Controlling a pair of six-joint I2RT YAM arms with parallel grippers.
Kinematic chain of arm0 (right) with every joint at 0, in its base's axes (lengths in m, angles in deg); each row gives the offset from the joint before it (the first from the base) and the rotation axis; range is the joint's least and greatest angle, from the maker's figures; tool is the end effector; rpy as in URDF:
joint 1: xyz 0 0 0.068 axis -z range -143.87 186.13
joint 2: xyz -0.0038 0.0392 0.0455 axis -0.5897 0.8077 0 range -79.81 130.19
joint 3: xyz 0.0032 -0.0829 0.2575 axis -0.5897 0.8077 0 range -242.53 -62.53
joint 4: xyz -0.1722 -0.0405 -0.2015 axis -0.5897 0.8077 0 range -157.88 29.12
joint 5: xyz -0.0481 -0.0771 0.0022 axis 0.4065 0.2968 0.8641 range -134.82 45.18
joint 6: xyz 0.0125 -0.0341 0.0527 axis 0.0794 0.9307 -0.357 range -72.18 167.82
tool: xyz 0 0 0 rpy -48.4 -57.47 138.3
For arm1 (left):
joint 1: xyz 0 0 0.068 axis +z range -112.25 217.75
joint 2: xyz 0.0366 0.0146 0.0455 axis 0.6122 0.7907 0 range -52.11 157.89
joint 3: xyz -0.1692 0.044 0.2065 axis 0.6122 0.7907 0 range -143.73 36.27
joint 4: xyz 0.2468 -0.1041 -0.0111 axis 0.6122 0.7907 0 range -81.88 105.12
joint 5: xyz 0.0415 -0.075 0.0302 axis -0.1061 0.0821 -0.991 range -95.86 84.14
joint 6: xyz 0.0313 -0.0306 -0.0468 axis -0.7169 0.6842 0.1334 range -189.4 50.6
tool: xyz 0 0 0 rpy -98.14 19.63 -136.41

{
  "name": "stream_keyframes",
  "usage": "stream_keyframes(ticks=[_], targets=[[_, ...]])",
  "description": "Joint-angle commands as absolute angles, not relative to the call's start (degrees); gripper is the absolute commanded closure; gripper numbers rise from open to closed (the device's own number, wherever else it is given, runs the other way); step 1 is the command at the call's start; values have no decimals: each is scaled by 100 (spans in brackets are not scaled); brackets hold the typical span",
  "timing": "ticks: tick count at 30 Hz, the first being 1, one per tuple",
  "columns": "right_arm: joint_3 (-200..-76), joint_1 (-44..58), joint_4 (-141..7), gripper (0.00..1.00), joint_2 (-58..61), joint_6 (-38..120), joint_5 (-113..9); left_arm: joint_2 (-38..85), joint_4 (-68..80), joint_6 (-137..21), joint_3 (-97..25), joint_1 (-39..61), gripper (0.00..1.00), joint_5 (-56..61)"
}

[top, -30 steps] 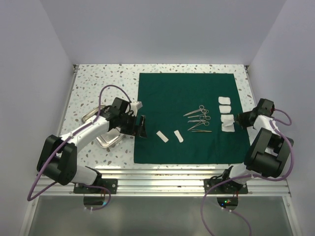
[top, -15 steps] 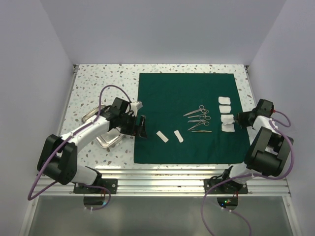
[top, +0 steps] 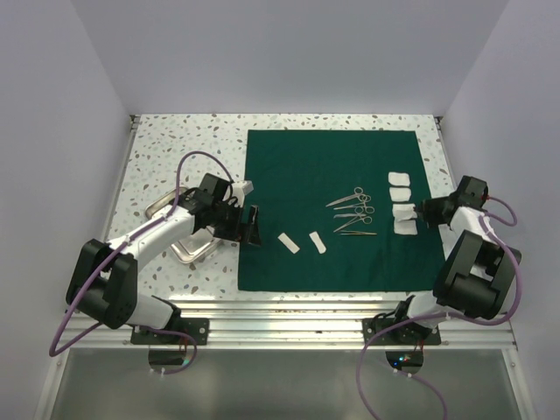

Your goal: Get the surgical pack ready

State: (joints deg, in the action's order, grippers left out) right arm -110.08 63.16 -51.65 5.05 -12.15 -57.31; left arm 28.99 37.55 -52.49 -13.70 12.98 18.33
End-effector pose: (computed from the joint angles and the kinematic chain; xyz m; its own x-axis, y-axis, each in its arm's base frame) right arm 0.2776 -0.1296 0.1706 -0.0736 0.9864 -0.1468 0.7849 0.1481 0.6016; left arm 0.2502 -0.1377 0.1892 -0.9208 0.1327 -0.3668 0.3108 0.8178 -0.4844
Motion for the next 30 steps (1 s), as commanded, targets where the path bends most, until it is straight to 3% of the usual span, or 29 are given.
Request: stream_keyframes(ticks=[1, 18, 25, 30], targets=[[-11078, 6294, -5337, 100, 421, -1335, -5862, 2840, 3599, -5323, -1382, 1332, 11, 1858], [-10244, 6285, -6164, 100, 544, -1371, -5686, 2787, 3572, -5287, -1330, 1341, 11, 1875], [-10225, 6294, -5822, 100, 395, -1011, -5546, 2752, 3572, -5296, -1312, 1341, 11, 1866], [-10436, 6294, -5321, 84, 290, -624, -5414, 2744, 3563, -5305, -1321, 1341, 11, 1875]])
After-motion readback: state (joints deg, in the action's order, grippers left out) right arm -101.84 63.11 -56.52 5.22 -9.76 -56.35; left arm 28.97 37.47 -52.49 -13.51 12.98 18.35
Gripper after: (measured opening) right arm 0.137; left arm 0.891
